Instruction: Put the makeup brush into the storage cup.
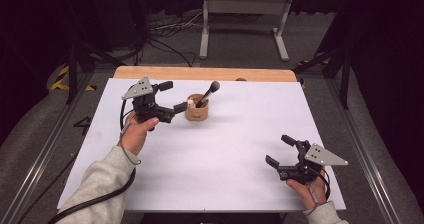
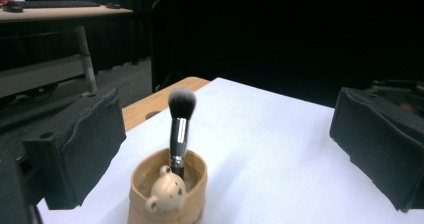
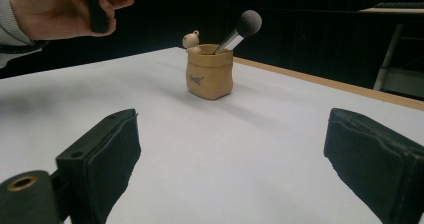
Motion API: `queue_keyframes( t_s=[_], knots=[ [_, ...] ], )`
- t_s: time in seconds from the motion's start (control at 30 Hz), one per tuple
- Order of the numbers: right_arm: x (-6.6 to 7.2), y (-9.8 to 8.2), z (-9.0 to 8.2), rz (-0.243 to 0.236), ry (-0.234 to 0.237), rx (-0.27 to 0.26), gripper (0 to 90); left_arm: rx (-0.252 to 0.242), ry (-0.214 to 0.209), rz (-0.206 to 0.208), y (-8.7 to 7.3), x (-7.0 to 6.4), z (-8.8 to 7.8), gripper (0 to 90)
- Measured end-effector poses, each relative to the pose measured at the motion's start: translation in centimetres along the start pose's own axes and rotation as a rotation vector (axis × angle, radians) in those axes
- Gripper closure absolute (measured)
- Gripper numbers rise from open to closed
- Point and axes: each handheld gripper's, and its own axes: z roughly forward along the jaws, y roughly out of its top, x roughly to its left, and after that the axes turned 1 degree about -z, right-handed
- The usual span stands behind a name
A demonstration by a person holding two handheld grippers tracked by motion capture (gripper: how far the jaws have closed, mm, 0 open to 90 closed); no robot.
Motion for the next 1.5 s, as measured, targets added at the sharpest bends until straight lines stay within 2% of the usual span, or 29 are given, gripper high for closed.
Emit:
queue_keyframes(
  t_s=[0.37,0.5,0.57,0.7,0.93,1.37,1.5],
  knots=[
    [-0.3,0.1,-0.1,0.006,-0.004,-0.004,8.1,0.001,-0.024,0.017,-0.4,-1.5,-2.7,0.7],
    [-0.6,0.1,-0.2,0.009,-0.005,-0.004,7.9,0.004,-0.044,0.010,-1.0,-2.1,-3.8,0.6],
    [-0.6,0.1,-0.2,0.009,-0.005,-0.005,7.8,0.014,-0.041,0.019,-1.3,-2.5,-4.2,0.3],
    [-0.7,0.1,-0.2,0.013,-0.008,-0.003,7.9,-0.009,-0.063,0.011,-1.9,-2.9,-4.8,0.0],
    [-0.7,0.1,-0.2,0.013,-0.005,-0.001,7.9,-0.008,-0.061,0.008,-2.9,-3.4,-5.6,0.0],
    [-0.8,0.0,-0.3,0.009,0.006,-0.002,7.8,0.010,-0.031,0.018,-5.8,-4.1,-7.1,0.4],
    [-0.8,0.0,-0.3,0.010,0.015,-0.009,7.6,0.020,-0.026,0.008,-6.8,-4.4,-7.4,0.4]
  ],
)
